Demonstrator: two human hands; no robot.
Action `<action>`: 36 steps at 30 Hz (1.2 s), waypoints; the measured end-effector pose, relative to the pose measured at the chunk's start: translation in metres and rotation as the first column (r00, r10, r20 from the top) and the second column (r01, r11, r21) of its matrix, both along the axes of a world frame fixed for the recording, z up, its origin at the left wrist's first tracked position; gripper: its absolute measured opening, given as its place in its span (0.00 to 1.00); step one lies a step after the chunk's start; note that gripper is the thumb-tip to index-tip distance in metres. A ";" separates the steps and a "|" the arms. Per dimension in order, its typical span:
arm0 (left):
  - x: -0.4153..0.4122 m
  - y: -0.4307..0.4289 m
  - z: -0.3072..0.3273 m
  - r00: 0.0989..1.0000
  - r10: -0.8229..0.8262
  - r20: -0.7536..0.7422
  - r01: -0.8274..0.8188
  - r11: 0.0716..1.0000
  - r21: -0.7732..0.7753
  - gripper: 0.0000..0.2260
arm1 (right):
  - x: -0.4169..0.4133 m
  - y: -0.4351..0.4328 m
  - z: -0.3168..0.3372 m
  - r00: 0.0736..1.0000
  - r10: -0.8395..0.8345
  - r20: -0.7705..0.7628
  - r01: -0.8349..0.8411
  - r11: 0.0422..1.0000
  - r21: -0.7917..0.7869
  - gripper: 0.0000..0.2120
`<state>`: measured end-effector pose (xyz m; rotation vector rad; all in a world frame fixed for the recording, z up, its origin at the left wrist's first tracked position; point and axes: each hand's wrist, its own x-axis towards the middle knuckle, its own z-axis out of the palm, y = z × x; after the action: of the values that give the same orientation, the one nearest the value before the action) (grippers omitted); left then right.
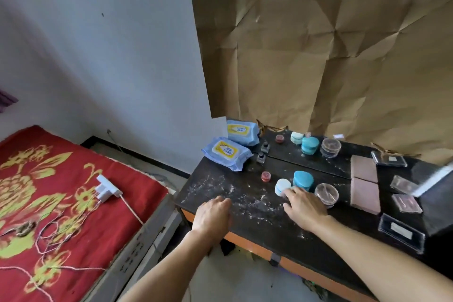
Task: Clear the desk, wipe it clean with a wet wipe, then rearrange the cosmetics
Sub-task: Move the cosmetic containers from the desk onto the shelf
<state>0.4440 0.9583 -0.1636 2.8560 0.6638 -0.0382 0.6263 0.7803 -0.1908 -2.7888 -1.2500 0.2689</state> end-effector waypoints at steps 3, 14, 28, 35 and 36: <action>0.026 0.026 -0.012 0.999 -0.038 -0.018 0.037 0.999 -0.024 0.05 | 0.011 0.011 -0.013 0.997 -0.065 -0.045 0.064 0.998 -0.027 0.15; 0.113 0.086 -0.059 0.987 -0.137 -0.087 0.125 0.983 -0.132 0.06 | 0.094 0.098 -0.072 0.989 -0.104 -0.108 0.099 0.994 -0.054 0.17; 0.249 0.151 -0.086 0.931 -0.351 -0.097 0.337 0.932 -0.133 0.13 | 0.133 0.152 -0.121 0.971 -0.154 -0.181 0.149 0.988 -0.041 0.06; 0.308 0.143 -0.115 0.772 -0.592 -0.231 0.599 0.799 -0.044 0.17 | 0.124 0.114 -0.103 0.943 -0.322 -0.088 0.333 0.927 0.176 0.12; 0.312 0.141 -0.119 0.751 -0.617 -0.237 0.626 0.779 -0.046 0.17 | 0.120 0.108 -0.100 0.935 -0.345 -0.087 0.356 0.914 0.195 0.11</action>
<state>0.7563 1.0991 -0.2828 2.9902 -0.2994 -0.4854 0.7461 0.8883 -0.2909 -2.7339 -0.6973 0.1708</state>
